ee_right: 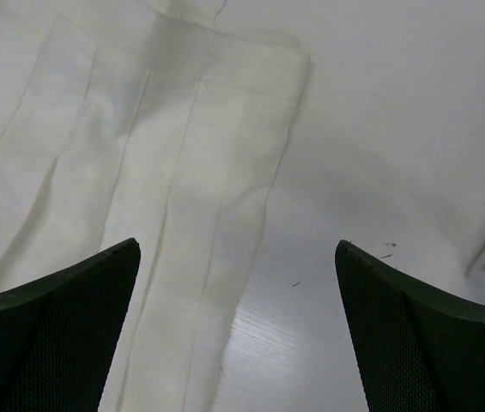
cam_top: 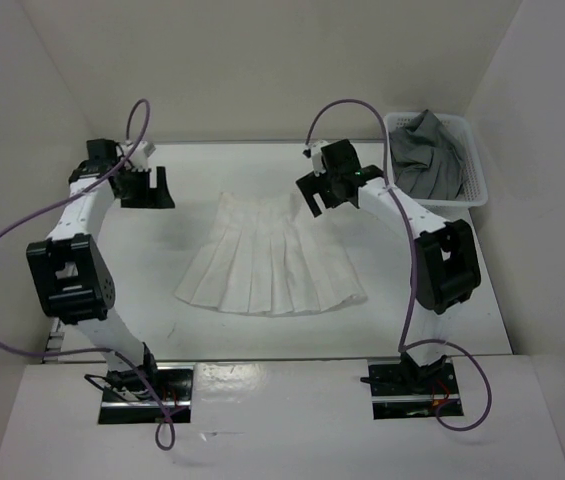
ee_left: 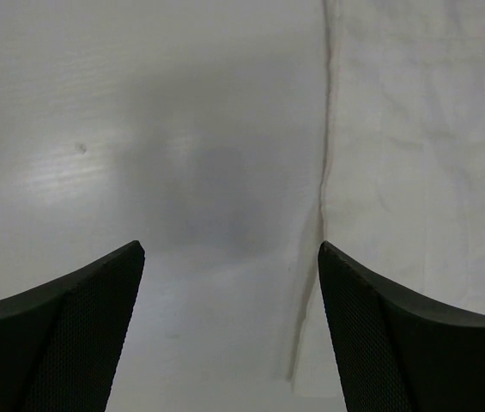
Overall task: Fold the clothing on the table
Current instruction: Flatten the skirt out, then fold the skirt
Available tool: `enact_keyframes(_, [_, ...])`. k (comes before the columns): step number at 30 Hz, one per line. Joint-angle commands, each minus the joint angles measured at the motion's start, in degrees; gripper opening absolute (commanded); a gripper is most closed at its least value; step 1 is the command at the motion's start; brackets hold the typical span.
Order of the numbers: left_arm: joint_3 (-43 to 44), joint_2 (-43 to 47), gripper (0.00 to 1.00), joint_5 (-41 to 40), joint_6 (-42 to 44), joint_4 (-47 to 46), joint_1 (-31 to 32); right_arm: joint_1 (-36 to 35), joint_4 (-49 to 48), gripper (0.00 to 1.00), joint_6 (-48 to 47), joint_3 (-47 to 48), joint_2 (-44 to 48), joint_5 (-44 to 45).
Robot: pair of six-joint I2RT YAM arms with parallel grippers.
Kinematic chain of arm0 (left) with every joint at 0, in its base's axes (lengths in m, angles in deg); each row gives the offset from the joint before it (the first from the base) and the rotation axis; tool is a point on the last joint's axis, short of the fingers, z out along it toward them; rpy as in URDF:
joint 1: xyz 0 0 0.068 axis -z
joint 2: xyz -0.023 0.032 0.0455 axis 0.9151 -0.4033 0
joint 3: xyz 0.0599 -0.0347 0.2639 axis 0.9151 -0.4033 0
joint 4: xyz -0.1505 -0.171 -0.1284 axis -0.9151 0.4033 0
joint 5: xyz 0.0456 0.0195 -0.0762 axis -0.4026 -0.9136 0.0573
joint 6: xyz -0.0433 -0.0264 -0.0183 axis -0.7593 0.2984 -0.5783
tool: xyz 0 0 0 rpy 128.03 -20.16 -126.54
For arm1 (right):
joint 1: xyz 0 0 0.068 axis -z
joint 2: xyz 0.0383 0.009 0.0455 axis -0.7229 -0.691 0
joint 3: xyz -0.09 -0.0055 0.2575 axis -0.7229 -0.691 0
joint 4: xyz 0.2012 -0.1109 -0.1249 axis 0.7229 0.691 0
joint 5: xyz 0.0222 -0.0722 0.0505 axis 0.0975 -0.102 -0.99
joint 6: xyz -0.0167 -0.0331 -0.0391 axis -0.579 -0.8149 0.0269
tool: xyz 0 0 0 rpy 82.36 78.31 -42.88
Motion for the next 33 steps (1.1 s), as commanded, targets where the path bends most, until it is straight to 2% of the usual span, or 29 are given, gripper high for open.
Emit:
enact_keyframes(1, [6.7, -8.4, 0.88, 4.4, -0.2, -0.8, 6.6, 3.6, 0.1, 0.98, -1.5, -0.1, 4.3, -3.7])
enact_keyframes(5, [12.7, -14.6, 0.88, 2.8, -2.3, -4.7, 12.9, 8.1, 0.1, 0.91, -1.5, -1.3, 4.8, -7.8])
enact_keyframes(7, [15.8, -18.2, 0.86, 1.5, -4.5, -6.8, 14.6, 9.8, 0.6, 0.79, -2.1, -1.8, 5.3, -8.4])
enact_keyframes(9, [18.2, -21.0, 0.76, 2.1, -6.0, -6.8, 16.1, 11.4, 1.2, 0.66, -2.1, -2.4, 5.3, -8.4])
enact_keyframes(10, [20.8, -23.9, 0.71, 3.0, -6.0, -6.8, 16.1, 11.4, 1.2, 0.64, -2.1, -2.4, 5.3, -8.4])
enact_keyframes(12, [23.1, -27.7, 0.58, 3.0, -7.3, -6.8, 16.7, 13.3, 1.2, 0.64, -2.1, -2.9, 5.9, -9.0])
enact_keyframes(13, [24.5, -28.7, 0.56, 3.0, -7.3, -6.8, 17.4, 13.8, 1.2, 0.64, -2.1, -3.4, 5.9, -9.0])
enact_keyframes(27, [29.8, -36.9, 0.62, -1.4, -7.3, -7.4, 18.5, 15.5, 2.3, 0.64, -2.6, -3.7, 5.2, -10.1])
enact_keyframes(33, [32.6, -38.7, 0.6, -1.4, -6.7, -6.1, 19.1, 15.5, 2.8, 0.64, -2.6, -2.5, 4.6, -10.6])
